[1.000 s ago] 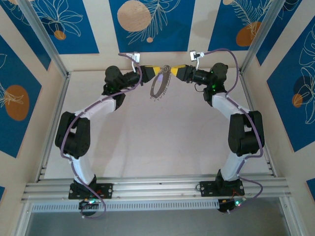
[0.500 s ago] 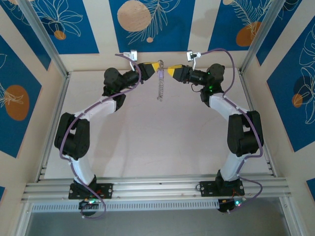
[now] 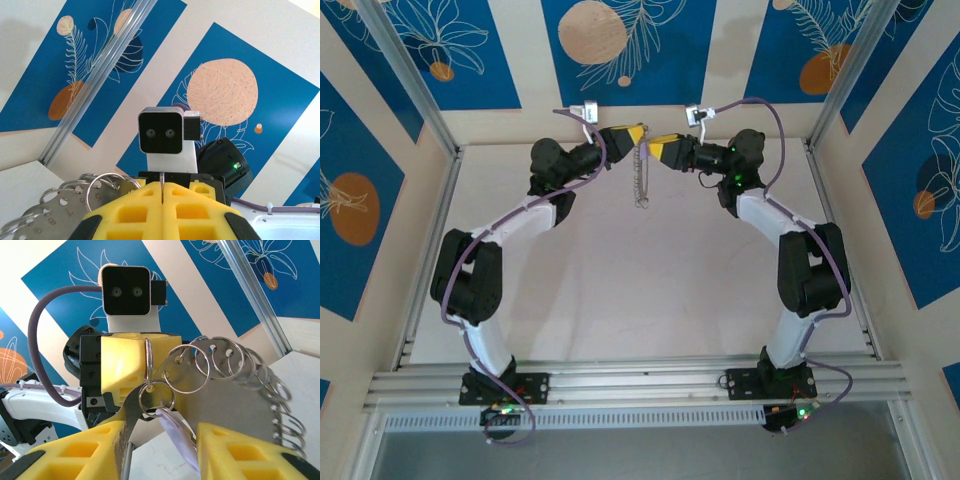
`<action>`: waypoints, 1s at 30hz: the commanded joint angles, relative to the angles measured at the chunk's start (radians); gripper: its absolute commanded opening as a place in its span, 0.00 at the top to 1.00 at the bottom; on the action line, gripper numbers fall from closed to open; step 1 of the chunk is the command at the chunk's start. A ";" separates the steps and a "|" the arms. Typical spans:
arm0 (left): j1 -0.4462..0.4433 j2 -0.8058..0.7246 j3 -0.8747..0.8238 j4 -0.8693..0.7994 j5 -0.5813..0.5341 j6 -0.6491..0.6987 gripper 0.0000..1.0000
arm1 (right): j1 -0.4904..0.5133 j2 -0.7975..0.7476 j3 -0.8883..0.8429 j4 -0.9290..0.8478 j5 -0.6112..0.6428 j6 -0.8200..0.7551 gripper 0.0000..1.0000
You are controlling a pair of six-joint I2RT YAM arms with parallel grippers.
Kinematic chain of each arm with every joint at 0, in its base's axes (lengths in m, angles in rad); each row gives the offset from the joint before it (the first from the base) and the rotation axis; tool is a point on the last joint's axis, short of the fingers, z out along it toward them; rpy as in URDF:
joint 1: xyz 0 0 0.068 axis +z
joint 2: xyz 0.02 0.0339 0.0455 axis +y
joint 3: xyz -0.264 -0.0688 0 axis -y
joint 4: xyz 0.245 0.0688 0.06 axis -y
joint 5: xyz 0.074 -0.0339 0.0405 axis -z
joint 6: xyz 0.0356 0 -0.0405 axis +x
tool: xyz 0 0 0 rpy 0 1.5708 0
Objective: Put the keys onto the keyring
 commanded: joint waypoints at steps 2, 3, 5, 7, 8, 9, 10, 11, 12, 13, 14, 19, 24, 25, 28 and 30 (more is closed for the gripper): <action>-0.009 -0.022 0.019 0.089 -0.012 -0.011 1.00 | 0.018 0.025 0.040 -0.011 -0.016 -0.028 0.60; -0.009 -0.022 0.019 0.091 -0.012 -0.013 1.00 | 0.021 0.027 0.041 -0.010 -0.016 -0.030 0.61; -0.009 -0.023 0.019 0.092 -0.011 -0.013 1.00 | 0.023 0.030 0.040 -0.015 -0.016 -0.034 0.65; -0.009 -0.022 0.020 0.093 -0.009 -0.015 1.00 | 0.025 0.032 0.042 -0.017 -0.014 -0.035 0.73; -0.009 -0.022 0.020 0.093 -0.007 -0.015 1.00 | 0.026 0.033 0.043 -0.017 -0.016 -0.035 0.76; -0.009 -0.022 0.020 0.094 -0.007 -0.016 1.00 | 0.027 0.034 0.044 -0.020 -0.015 -0.035 0.79; -0.009 -0.021 0.019 0.096 -0.007 -0.017 1.00 | 0.027 0.035 0.046 -0.021 -0.014 -0.035 0.83; -0.009 -0.021 0.019 0.098 -0.006 -0.018 1.00 | 0.026 0.037 0.047 -0.023 -0.014 -0.034 0.86; -0.009 -0.019 0.020 0.101 -0.005 -0.020 1.00 | 0.029 0.038 0.048 -0.023 -0.014 -0.034 0.90; -0.009 -0.019 0.020 0.103 -0.006 -0.020 1.00 | 0.029 0.039 0.050 -0.024 -0.014 -0.035 0.93; -0.009 -0.019 0.020 0.104 -0.004 -0.021 1.00 | 0.031 0.040 0.052 -0.024 -0.014 -0.032 0.95; -0.011 -0.016 0.023 0.109 -0.001 -0.028 1.00 | 0.043 0.042 0.068 -0.037 -0.031 -0.037 1.00; -0.010 -0.016 0.025 0.113 0.002 -0.030 1.00 | 0.053 0.041 0.079 -0.094 -0.045 -0.074 1.00; -0.011 -0.016 0.025 0.114 0.002 -0.031 1.00 | 0.051 0.040 0.076 -0.100 -0.044 -0.078 0.99; -0.012 -0.016 0.023 0.116 0.002 -0.031 1.00 | 0.039 0.024 0.055 -0.113 -0.036 -0.084 0.79; -0.011 -0.018 0.020 0.116 0.001 -0.030 1.00 | 0.027 0.003 0.026 -0.115 -0.026 -0.088 0.69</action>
